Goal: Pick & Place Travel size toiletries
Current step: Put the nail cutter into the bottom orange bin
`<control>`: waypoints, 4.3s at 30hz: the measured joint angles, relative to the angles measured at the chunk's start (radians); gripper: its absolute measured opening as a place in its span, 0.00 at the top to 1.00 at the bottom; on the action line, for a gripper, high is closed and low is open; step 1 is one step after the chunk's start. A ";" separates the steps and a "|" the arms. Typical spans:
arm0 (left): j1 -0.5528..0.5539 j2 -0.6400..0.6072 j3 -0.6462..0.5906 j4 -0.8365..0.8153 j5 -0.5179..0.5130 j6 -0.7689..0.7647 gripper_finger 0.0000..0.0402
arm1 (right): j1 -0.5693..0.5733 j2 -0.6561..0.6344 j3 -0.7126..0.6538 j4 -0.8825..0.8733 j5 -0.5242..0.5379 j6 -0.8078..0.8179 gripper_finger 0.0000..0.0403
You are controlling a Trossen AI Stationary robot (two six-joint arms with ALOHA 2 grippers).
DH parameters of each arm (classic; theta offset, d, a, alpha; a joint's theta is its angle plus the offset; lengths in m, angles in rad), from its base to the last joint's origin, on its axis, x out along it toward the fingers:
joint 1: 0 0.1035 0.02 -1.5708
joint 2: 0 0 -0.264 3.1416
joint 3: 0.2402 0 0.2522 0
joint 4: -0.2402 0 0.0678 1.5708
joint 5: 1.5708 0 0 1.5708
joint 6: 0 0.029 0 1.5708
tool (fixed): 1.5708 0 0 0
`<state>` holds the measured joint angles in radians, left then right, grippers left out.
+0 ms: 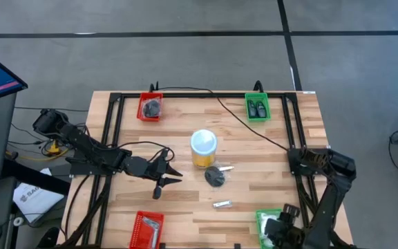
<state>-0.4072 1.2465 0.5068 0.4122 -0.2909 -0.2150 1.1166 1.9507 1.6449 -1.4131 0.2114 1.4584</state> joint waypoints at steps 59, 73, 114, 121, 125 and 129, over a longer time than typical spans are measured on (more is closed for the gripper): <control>0.000 0.000 0.000 0.000 0.000 0.000 0.79 | -0.505 0.001 -0.361 0.883 0.093 -0.989 0.55; 0.000 0.000 -0.005 0.002 0.000 0.000 0.79 | -0.523 0.068 -0.361 0.899 0.075 -0.998 0.57; 0.000 0.000 -0.017 0.020 0.000 -0.003 0.79 | -0.561 0.071 -0.355 0.907 0.036 -1.030 0.90; 0.000 0.000 -0.017 0.050 0.000 -0.003 0.79 | -0.598 0.009 -0.308 0.888 0.031 -1.106 0.90; 0.000 0.000 -0.017 0.066 0.000 -0.002 0.79 | -0.613 -0.056 -0.276 0.892 0.033 -1.168 0.90; 0.000 0.000 -0.017 0.085 0.000 -0.002 0.79 | -0.623 -0.114 -0.254 0.903 0.047 -1.216 0.89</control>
<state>-0.4072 1.2465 0.4896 0.4973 -0.2909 -0.2169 0.4934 1.8366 1.3911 -0.5103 0.2585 0.2422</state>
